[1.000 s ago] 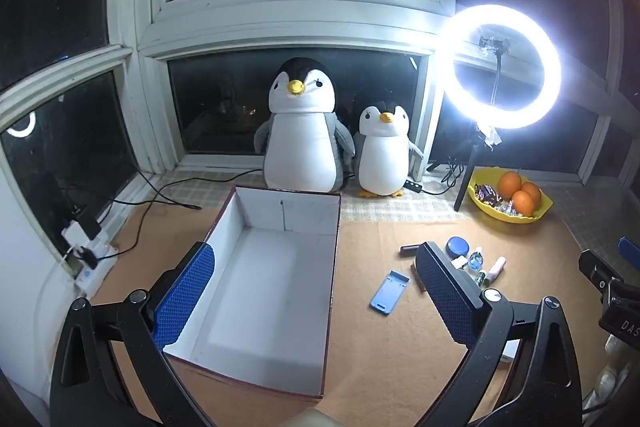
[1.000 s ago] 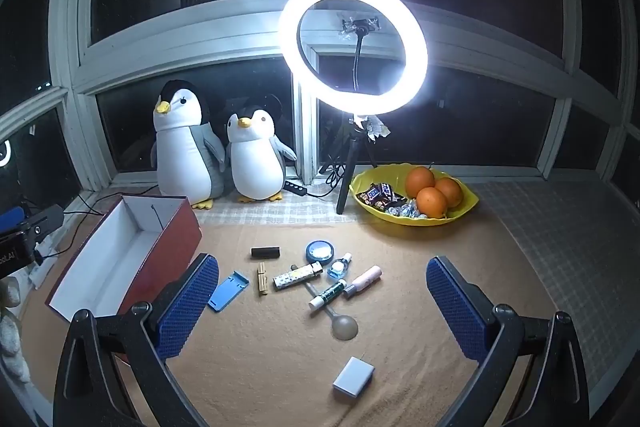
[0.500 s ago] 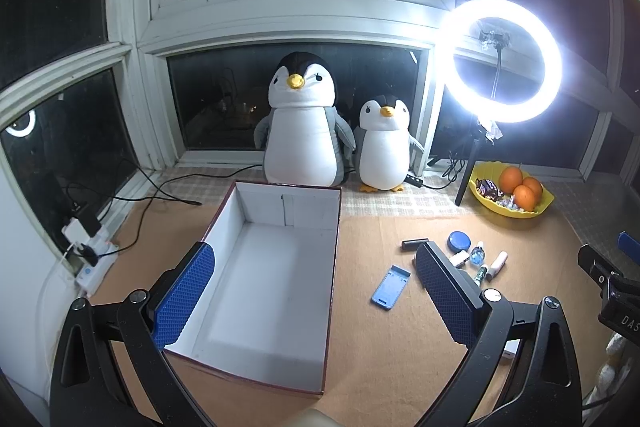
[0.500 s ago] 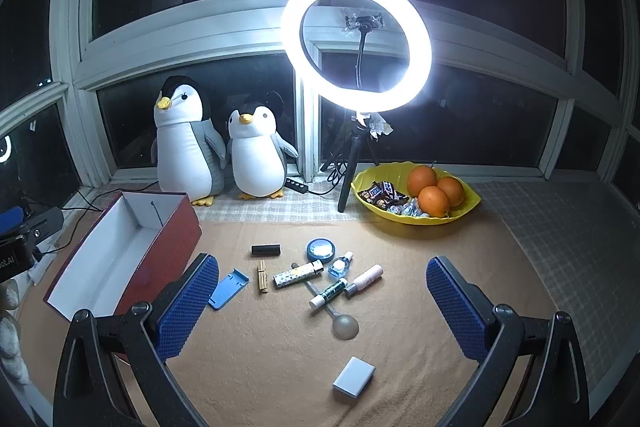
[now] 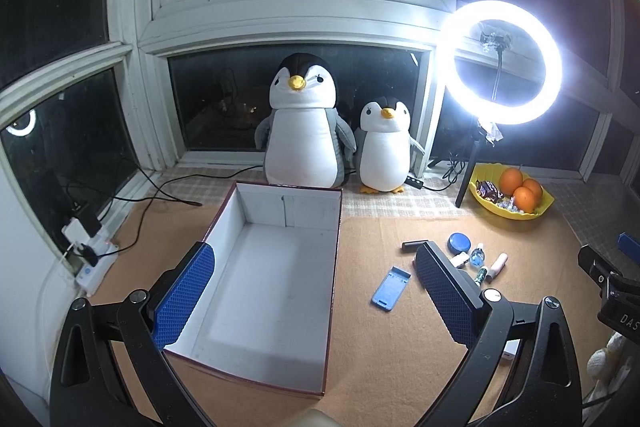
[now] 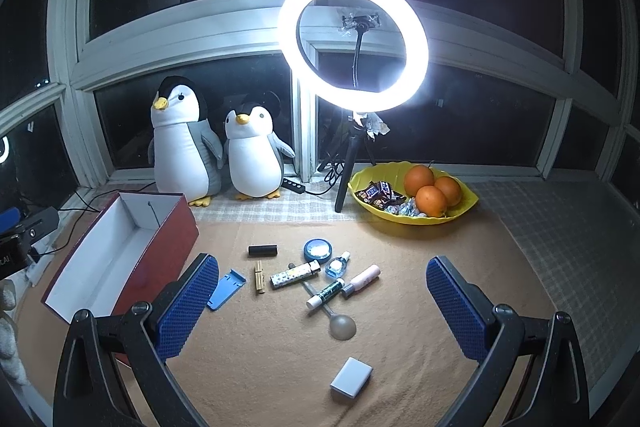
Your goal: Organize rigid objects
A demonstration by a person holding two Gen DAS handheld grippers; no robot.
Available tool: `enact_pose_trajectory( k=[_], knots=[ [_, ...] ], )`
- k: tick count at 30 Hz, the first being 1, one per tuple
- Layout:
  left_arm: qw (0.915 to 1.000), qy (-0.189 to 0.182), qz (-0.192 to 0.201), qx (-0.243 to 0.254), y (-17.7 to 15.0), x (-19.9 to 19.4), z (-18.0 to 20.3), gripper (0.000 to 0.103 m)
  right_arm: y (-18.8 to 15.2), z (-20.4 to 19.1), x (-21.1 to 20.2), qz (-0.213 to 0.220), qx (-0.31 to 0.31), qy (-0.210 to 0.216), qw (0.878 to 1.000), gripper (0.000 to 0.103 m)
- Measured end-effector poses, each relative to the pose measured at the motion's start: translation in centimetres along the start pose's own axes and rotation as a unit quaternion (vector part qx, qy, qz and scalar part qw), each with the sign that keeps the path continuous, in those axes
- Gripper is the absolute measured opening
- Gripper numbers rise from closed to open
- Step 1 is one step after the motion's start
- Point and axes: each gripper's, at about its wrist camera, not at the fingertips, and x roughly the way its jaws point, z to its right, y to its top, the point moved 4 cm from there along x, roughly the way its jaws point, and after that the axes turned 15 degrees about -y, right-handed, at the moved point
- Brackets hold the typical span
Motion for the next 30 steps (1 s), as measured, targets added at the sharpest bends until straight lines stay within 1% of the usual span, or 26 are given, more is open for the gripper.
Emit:
enact_pose_trajectory(
  k=[2, 11, 30],
  knots=[
    [1.0000, 0.000, 0.000, 0.000, -0.01, 0.00, 0.02, 0.101, 0.02, -0.07, 0.00, -0.001, 0.000, 0.006, 1.000, 0.103],
    [1.0000, 0.003, -0.004, -0.004, 0.23, 0.21, -0.19, 0.101, -0.07, -0.03, 0.19, -0.008, 0.000, 0.005, 1.000, 0.103],
    [0.9999, 0.005, -0.008, -0.006, 0.02, 0.29, -0.93, 0.101, -0.12, -0.24, 0.22, -0.008, -0.008, 0.001, 1.000, 0.103]
  ],
)
